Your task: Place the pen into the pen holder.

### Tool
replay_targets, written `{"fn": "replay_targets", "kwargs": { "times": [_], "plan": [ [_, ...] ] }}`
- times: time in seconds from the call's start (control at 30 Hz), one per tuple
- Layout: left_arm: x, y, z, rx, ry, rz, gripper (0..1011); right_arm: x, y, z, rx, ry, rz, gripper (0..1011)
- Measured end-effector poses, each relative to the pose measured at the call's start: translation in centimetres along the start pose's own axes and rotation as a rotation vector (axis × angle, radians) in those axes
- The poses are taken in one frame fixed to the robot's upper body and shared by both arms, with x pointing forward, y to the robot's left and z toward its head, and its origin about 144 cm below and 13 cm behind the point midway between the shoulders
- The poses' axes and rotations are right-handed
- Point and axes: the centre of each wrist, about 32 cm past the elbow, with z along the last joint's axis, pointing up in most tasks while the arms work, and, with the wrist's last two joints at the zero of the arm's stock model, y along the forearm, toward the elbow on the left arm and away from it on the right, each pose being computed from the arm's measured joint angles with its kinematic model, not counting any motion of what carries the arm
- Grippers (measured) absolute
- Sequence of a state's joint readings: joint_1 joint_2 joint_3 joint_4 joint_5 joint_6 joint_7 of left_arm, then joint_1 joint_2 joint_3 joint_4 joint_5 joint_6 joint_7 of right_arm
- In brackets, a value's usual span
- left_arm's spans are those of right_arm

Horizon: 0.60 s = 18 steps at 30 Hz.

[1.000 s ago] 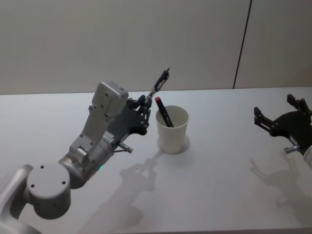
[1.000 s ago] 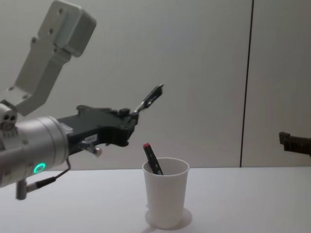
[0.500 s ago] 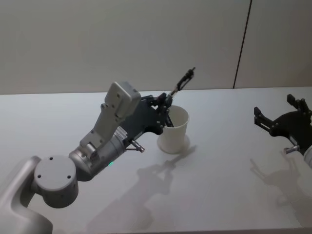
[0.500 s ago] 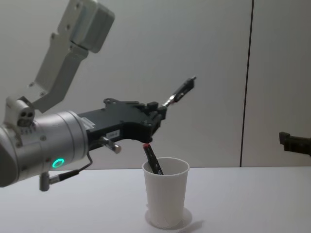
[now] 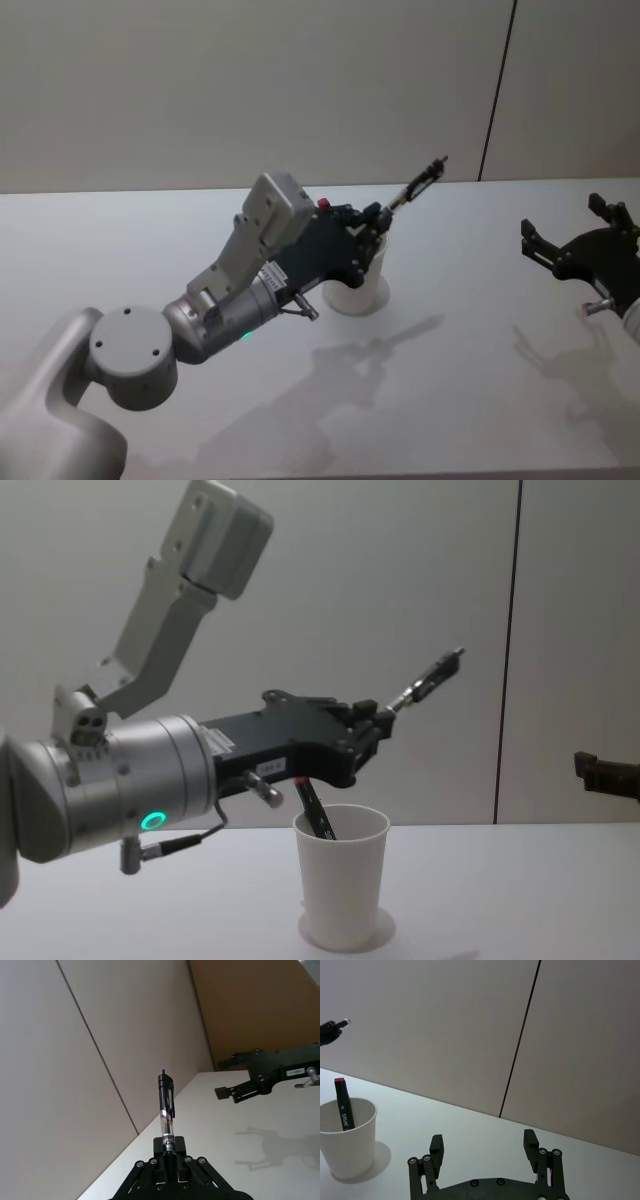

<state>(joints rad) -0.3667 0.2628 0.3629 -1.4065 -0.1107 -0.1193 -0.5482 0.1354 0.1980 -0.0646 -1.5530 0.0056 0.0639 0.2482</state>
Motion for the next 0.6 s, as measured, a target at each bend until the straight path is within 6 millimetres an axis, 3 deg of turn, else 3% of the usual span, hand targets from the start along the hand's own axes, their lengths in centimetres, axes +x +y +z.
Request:
{"fn": "replay_targets", "kwargs": {
  "times": [0.6],
  "plan": [
    [0.3,-1.6,-0.6,-0.010,0.020,-0.110,137,0.0,0.0,0.0,0.000,0.000,0.000,1002]
  ]
}}
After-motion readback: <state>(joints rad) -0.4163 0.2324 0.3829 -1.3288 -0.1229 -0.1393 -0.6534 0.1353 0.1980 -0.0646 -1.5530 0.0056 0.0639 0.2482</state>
